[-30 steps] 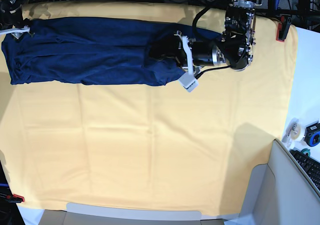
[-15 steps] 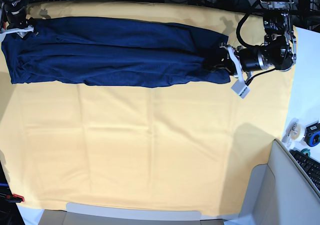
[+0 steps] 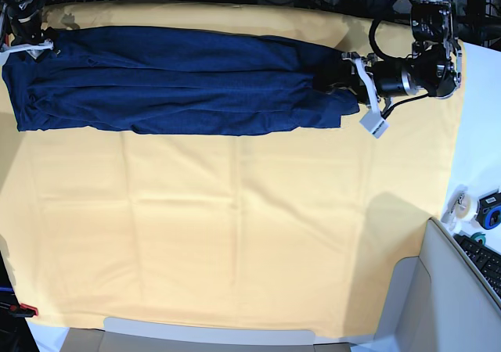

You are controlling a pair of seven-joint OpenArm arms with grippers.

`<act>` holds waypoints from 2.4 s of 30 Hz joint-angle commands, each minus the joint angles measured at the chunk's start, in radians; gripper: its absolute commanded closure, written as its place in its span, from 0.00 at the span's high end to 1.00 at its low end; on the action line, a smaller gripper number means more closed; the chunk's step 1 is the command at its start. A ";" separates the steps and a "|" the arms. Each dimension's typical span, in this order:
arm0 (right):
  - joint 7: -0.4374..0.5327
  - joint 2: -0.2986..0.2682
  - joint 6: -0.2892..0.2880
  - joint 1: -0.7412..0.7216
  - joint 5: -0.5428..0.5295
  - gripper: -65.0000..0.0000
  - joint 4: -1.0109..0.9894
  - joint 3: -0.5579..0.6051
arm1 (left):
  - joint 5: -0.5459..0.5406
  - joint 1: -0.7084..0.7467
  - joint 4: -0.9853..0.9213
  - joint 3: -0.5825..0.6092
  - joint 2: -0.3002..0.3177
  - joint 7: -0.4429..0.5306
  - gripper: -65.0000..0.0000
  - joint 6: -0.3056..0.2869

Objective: Fold the T-shirt properly
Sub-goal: 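Hold the strip ends and pull them apart to straighten the strip, then carry the strip end with the left gripper toward the right gripper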

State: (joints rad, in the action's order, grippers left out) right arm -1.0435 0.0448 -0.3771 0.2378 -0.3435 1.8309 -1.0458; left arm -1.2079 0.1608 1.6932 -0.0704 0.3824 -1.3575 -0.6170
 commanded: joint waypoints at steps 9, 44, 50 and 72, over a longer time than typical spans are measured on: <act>0.019 -0.012 -0.003 0.001 -0.007 0.47 0.016 -0.001 | 0.113 -0.008 -0.040 -0.108 0.022 0.014 0.36 -0.001; 0.019 -0.012 -0.004 0.001 -0.010 0.47 -0.069 -0.001 | 0.055 -0.056 -0.258 -0.101 -0.112 -0.026 0.40 -0.010; 0.019 -0.012 -0.004 0.004 -0.012 0.47 -0.070 -0.001 | 0.053 -0.100 -0.341 -0.101 -0.113 -0.018 0.39 -0.011; 0.019 -0.046 -0.066 0.031 -0.147 0.47 0.145 -0.003 | 0.052 -0.100 -0.055 -0.056 -0.205 -0.039 0.00 -0.081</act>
State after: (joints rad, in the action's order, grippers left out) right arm -1.0397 0.0086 -0.4412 0.2649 -0.4778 1.9575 -1.0451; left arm -1.1366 0.0696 1.6226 -0.1337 0.1783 -1.4029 -0.6964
